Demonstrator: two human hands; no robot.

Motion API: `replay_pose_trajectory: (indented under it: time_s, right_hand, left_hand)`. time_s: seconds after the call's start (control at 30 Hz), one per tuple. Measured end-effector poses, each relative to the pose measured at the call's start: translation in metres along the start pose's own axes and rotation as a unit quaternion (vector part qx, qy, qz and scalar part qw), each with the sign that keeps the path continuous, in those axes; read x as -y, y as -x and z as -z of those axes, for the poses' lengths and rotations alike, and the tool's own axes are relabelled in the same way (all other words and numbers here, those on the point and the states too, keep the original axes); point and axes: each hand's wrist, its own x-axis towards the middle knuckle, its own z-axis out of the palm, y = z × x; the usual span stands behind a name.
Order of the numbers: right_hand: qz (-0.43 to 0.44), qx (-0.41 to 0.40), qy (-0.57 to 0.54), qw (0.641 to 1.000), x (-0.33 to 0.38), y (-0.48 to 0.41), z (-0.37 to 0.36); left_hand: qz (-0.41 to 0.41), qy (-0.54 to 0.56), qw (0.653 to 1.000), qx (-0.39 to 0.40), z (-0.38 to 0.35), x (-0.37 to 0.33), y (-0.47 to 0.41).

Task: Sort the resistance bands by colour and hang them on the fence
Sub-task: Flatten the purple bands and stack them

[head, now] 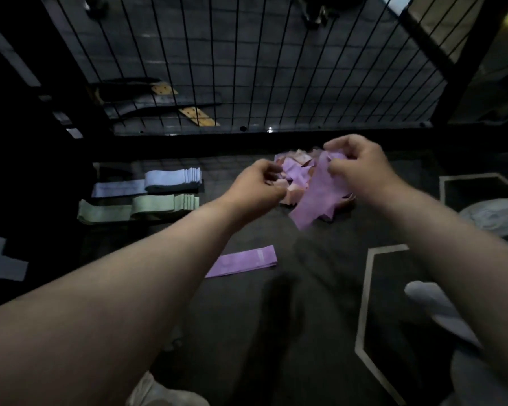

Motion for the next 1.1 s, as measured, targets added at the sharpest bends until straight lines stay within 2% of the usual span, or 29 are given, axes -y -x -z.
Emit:
replay_pose_trajectory:
  time_s: [0.07,0.13,0.2,0.33,0.43,0.57,0.63,0.7,0.83,0.93,1.1]
  right_hand:
    - [-0.02,0.039,-0.049,0.998,0.037,0.013,0.013]
    - [-0.06,0.084,-0.147,0.984,0.073,0.03,0.024]
    - [-0.068,0.131,-0.225,0.963,0.1,0.046,0.033]
    - [-0.025,0.152,-0.256,0.954,0.14,0.075,0.039]
    - [0.033,0.17,-0.221,0.96,0.156,0.093,0.036]
    - [0.12,0.167,-0.043,0.978,0.16,0.109,0.019]
    - [0.157,0.147,0.057,0.975,0.157,0.116,0.004]
    - [0.186,0.125,0.098,0.97,0.158,0.125,-0.006]
    - [0.184,0.084,0.002,0.979,0.167,0.135,-0.014]
    - [0.166,0.061,-0.009,0.984,0.18,0.138,-0.012]
    - [0.092,0.099,-0.166,0.977,0.2,0.138,-0.003]
  left_hand:
    - [-0.045,0.001,0.998,0.05,0.003,-0.036,0.01]
    - [-0.066,0.016,0.995,0.068,0.013,-0.065,0.027]
    - [-0.075,0.048,0.994,0.065,0.027,-0.088,0.043]
    - [-0.1,0.095,0.99,0.023,0.07,-0.116,0.08]
    - [-0.081,0.143,0.986,0.001,0.096,-0.127,0.107]
    - [-0.092,0.22,0.971,0.008,0.116,-0.122,0.132]
    - [-0.103,0.226,0.969,0.017,0.119,-0.115,0.138]
    - [-0.106,0.214,0.971,0.029,0.12,-0.11,0.142]
    - [-0.094,0.251,0.963,0.034,0.128,-0.104,0.147]
    - [-0.08,0.271,0.957,0.07,0.135,-0.102,0.148]
    - [-0.085,0.172,0.97,0.148,0.131,-0.095,0.144]
